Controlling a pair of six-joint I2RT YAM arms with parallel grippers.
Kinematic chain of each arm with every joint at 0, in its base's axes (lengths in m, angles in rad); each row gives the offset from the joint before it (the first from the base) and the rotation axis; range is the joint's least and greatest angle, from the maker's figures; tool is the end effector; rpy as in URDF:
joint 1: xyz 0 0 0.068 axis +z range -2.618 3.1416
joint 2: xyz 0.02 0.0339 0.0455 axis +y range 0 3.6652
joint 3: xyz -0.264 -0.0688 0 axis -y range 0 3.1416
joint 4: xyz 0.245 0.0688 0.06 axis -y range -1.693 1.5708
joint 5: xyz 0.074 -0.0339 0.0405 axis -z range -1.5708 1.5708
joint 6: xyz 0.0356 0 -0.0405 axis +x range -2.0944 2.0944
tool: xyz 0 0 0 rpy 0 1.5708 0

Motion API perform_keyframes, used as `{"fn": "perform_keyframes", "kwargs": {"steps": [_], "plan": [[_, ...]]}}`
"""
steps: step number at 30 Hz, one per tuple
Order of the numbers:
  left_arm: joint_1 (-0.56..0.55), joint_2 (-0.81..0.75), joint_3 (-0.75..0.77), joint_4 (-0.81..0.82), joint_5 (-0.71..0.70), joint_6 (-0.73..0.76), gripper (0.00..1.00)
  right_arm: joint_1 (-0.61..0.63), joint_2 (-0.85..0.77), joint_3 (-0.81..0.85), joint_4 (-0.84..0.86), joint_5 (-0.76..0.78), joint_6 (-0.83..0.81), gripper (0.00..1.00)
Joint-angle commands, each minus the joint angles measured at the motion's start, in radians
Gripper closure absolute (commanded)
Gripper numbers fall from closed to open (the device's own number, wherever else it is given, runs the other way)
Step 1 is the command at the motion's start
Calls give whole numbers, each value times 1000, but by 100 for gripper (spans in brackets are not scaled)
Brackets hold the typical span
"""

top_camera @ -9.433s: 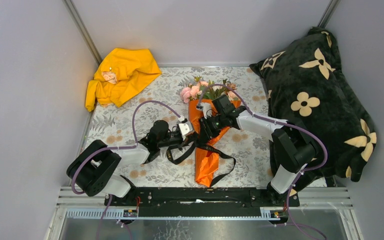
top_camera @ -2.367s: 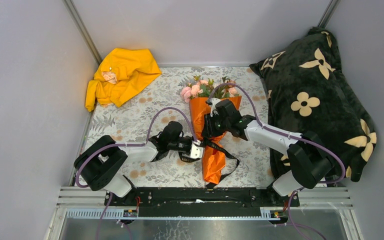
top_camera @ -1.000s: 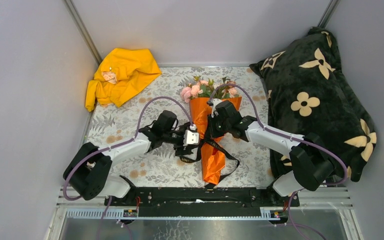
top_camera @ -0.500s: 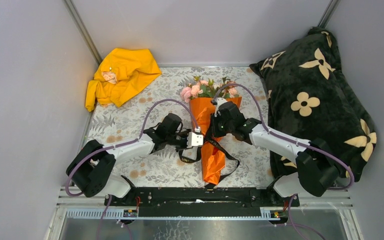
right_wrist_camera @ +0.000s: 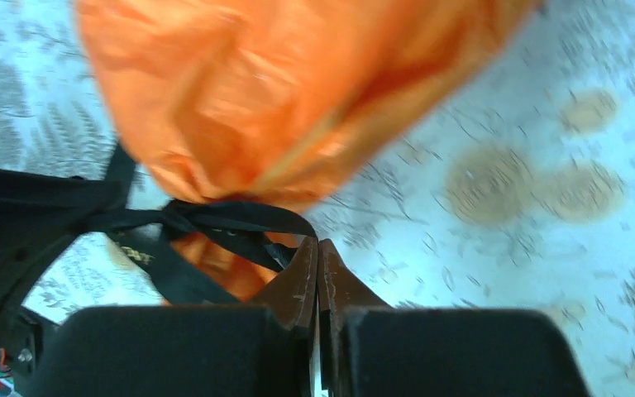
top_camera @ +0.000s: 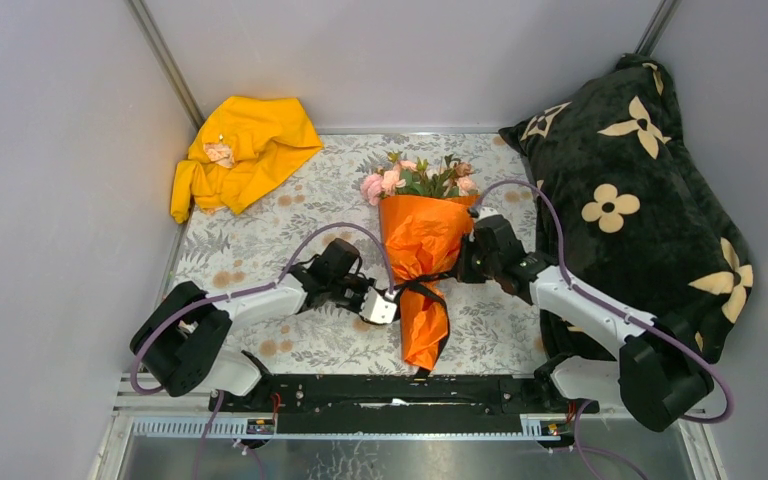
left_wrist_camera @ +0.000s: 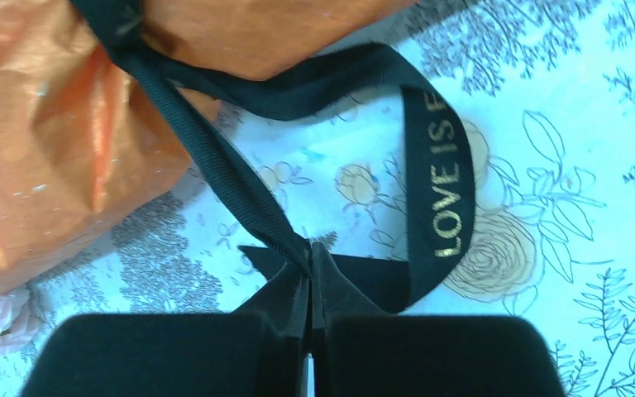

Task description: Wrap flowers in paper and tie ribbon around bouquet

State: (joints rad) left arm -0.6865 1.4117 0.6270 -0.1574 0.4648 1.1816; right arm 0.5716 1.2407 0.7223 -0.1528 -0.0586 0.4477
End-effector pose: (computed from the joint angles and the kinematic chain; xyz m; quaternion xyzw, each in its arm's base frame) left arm 0.1880 -0.1747 0.1579 0.7864 0.4930 -0.1386 0.3454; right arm 0.2199 0.1439 0.2258 -0.0684 0.8976 0.2351 0.3665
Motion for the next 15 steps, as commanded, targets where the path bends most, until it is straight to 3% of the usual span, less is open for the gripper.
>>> {"fn": "perform_keyframes", "kwargs": {"steps": [1, 7, 15], "plan": [[12, -1, -50, -33, -65, 126, 100, -82, -92, -86, -77, 54, 81, 100], [80, 7, -76, -32, -79, 228, 100, -237, -178, -213, -68, 18, 151, 100], [152, -6, -112, -39, -83, 292, 100, -309, -153, -278, -24, -18, 173, 100]]}}
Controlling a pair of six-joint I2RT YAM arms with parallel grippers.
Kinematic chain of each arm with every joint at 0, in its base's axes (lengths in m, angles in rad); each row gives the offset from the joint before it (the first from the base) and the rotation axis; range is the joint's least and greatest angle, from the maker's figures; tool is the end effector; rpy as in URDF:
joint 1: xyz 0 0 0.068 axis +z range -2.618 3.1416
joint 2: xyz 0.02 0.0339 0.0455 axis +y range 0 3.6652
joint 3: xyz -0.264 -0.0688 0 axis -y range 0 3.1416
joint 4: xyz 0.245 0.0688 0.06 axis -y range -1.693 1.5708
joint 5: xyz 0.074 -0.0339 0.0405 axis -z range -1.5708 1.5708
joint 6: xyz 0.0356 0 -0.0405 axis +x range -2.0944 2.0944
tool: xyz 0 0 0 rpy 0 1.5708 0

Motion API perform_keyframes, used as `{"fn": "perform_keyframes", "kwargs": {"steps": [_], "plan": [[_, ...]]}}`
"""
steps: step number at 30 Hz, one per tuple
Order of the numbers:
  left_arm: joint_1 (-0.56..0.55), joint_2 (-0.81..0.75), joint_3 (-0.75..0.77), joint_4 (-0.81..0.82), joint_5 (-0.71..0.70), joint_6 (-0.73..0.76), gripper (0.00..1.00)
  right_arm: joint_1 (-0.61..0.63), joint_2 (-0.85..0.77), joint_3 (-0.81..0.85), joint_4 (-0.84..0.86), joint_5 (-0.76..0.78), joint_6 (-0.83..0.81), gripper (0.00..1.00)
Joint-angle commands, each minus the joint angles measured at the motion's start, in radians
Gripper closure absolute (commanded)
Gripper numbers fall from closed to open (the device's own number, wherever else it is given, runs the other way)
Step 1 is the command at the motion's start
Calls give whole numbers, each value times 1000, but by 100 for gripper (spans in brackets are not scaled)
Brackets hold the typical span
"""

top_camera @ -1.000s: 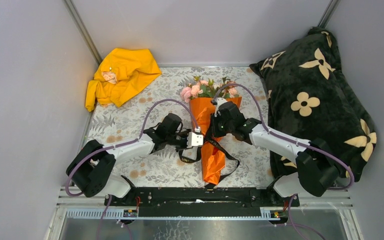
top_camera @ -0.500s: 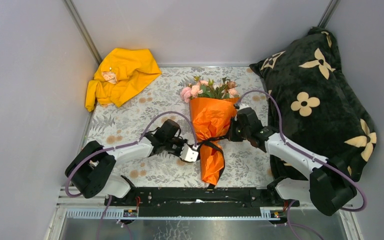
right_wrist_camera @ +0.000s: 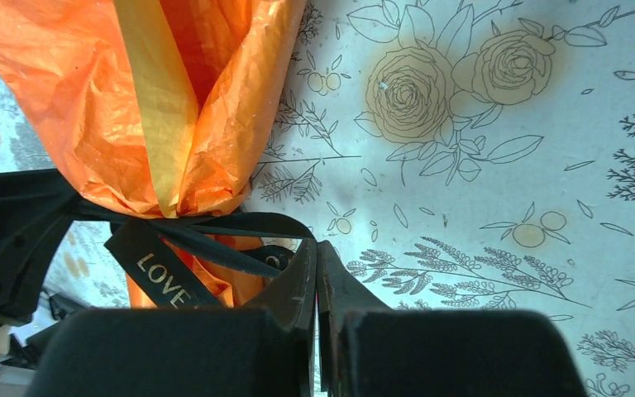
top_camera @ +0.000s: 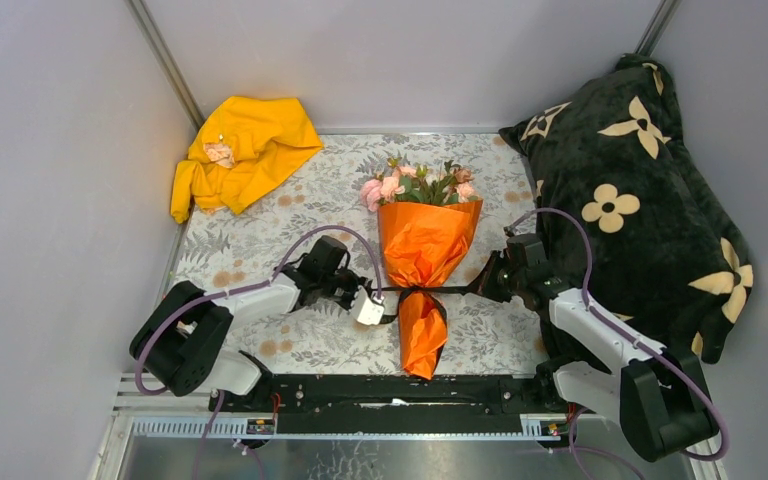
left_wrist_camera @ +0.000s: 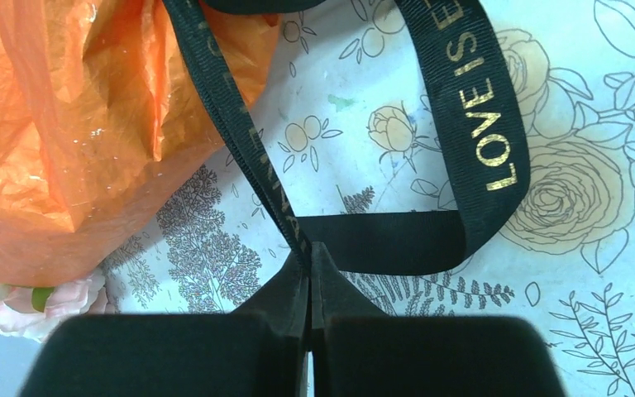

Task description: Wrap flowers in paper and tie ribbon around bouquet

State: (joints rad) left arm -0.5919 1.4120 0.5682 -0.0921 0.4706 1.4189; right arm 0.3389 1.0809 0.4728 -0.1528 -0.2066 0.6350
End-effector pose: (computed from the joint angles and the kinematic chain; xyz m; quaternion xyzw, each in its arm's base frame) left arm 0.1973 -0.1521 0.1459 0.8191 0.4335 -0.0808 0.3670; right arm 0.1956 0.0767 0.1807 0.0947 0.9102 0.2671 0.3020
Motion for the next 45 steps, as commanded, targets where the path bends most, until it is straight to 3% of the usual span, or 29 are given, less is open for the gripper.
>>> {"fn": "perform_keyframes", "kwargs": {"steps": [1, 15, 19, 20, 21, 22, 23, 24, 25, 26, 30, 35, 37, 41, 45], "plan": [[67, -9, -59, -106, -89, 59, 100, -88, 4, -34, -19, 131, -15, 100], [75, -35, -70, -101, -40, 4, 100, -98, 91, -49, 42, 107, -40, 100], [16, -110, -23, -114, 3, -139, 100, -97, 87, -59, 95, 25, -38, 100], [6, -130, -15, -126, 28, -168, 82, -97, 80, -55, 101, 10, -38, 100], [1, -149, -12, -136, 54, -200, 50, -97, 69, -46, 101, -5, -39, 87], [-5, -170, -13, -152, 77, -224, 28, -97, 58, -33, 97, -14, -42, 71], [-9, -191, -17, -173, 99, -239, 14, -97, 47, -18, 86, -23, -46, 55], [-14, -212, -20, -205, 116, -241, 3, -97, 33, 1, 69, -24, -52, 30], [-15, -232, -21, -234, 129, -244, 2, -97, 15, 25, 35, -12, -60, 6], [-15, -252, -17, -260, 137, -263, 1, -97, -7, 49, -3, 16, -66, 1], [-6, -339, 14, -202, 70, -572, 1, -98, -139, 121, -100, 180, -96, 0], [140, -441, -14, 133, -173, -1303, 1, -97, -315, 102, -69, 398, -122, 1], [237, -474, -57, 215, -274, -1483, 1, -98, -364, 79, -58, 481, -134, 0], [432, -526, -168, 372, -394, -1697, 1, -97, -415, 16, -34, 633, -134, 0], [543, -573, -257, 458, -497, -1694, 1, -97, -447, -34, 4, 647, -128, 0]]}}
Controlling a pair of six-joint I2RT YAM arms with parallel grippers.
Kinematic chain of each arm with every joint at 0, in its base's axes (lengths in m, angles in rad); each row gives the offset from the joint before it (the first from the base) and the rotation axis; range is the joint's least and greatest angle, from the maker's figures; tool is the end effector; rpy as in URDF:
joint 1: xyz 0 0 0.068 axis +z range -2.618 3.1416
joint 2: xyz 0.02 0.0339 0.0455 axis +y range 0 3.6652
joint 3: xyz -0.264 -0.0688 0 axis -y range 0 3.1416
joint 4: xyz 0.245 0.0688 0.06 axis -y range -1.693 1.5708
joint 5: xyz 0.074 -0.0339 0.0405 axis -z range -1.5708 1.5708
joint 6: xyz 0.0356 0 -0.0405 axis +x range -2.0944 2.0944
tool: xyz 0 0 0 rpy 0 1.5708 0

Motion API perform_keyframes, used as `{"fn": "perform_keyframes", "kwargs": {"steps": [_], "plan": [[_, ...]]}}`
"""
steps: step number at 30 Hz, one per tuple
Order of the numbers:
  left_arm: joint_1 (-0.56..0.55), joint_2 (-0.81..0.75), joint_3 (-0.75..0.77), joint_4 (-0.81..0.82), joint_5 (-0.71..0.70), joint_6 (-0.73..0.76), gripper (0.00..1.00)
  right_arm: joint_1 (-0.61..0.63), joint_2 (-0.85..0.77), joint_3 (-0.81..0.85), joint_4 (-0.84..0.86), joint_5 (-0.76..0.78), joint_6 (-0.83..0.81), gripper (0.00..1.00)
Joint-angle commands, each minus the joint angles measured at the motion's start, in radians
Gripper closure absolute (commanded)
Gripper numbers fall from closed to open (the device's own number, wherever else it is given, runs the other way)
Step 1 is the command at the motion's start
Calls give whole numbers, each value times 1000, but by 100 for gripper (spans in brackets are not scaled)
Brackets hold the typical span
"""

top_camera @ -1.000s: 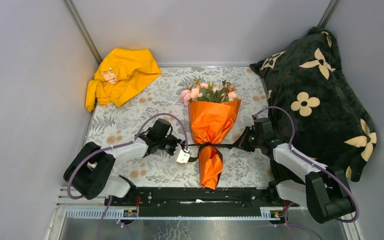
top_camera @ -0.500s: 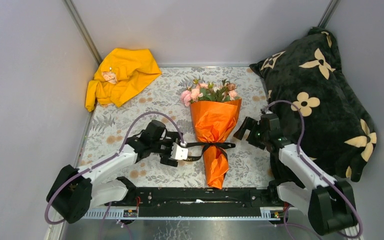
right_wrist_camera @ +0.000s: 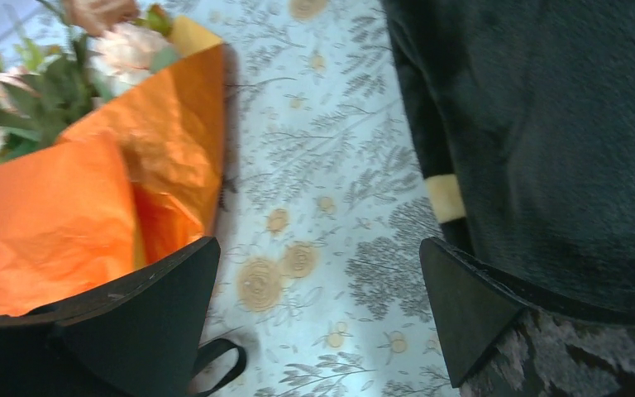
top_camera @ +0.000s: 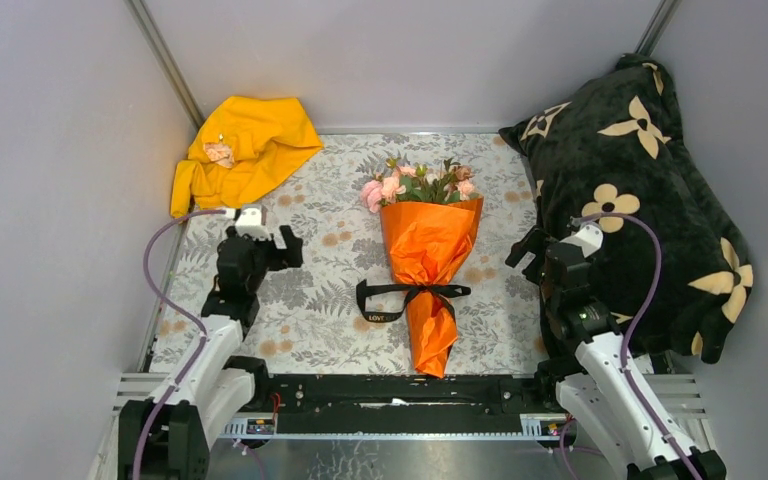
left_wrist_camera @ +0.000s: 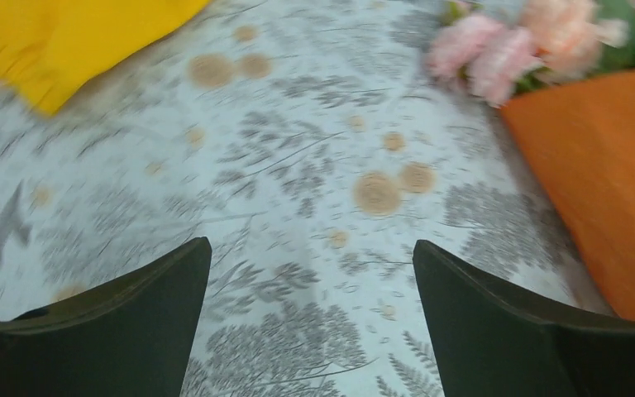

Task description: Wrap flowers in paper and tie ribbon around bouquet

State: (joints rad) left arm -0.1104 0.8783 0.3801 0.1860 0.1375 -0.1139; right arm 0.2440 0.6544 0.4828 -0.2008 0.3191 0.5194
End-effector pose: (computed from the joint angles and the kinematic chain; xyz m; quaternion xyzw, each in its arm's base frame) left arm 0.1976 -0.0268 0.2188 0.0390 0.8066 -0.1209 0.5773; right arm 0.1605 0.0284 0.2523 0.2007 0.7953 0.0857 0.5656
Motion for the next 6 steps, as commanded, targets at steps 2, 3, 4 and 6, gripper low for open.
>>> {"fn": "perform_keyframes", "kwargs": {"steps": [2, 3, 4, 6], "plan": [[74, -59, -100, 194, -198, -105, 1, -2, -25, -70, 84, 136, -18, 1], [75, -68, -109, 194, -206, -76, 1, -2, -24, -76, 86, 145, -22, 1], [75, -73, -116, 194, -204, -48, 1, -1, -23, -81, 86, 150, -29, 1], [74, -80, -124, 193, -214, -21, 1, -2, -24, -89, 91, 157, -41, 1]]}}
